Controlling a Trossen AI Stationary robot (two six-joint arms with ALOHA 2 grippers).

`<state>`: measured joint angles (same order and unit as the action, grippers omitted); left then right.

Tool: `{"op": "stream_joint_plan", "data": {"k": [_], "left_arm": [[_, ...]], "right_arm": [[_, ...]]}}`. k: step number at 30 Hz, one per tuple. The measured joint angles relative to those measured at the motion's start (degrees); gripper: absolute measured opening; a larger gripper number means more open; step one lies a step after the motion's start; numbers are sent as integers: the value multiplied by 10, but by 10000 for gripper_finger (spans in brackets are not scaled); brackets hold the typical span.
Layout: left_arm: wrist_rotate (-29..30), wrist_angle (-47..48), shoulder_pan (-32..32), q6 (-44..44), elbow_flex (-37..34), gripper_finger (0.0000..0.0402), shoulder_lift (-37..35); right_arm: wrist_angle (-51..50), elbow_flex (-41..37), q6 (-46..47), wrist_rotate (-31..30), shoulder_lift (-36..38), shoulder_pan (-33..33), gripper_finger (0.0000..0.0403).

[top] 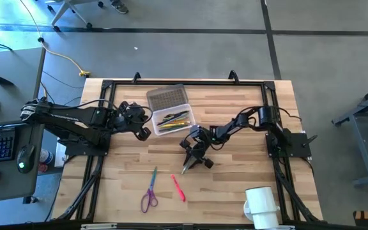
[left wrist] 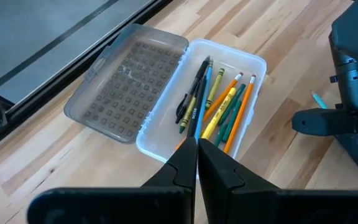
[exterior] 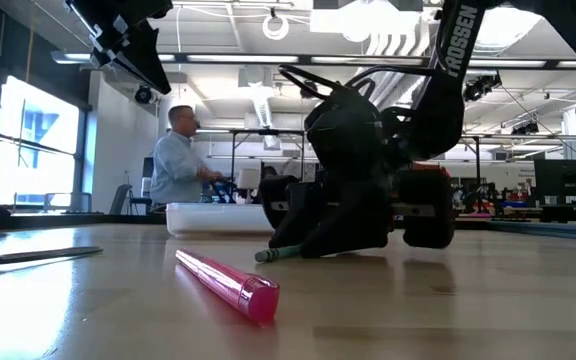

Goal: Pick & place school supplies into a supply box
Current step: Put the blue green colored pencil into the transparent supply box

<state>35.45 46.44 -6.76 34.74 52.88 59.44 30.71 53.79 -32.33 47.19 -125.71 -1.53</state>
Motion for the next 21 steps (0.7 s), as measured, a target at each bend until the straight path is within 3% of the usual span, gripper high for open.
{"op": "stream_joint_plan", "data": {"k": [9,15,21], "left_arm": [[0,0,0,0,0,50,0],[0,0,0,0,0,50,0],[0,0,0,-15,0,50,0]], "right_arm": [[20,-2,20,-14,-2,-1,69],[51,-3,38,-21,-3,-3,13],[115,-5,49,-21,-4,-2,18]]}}
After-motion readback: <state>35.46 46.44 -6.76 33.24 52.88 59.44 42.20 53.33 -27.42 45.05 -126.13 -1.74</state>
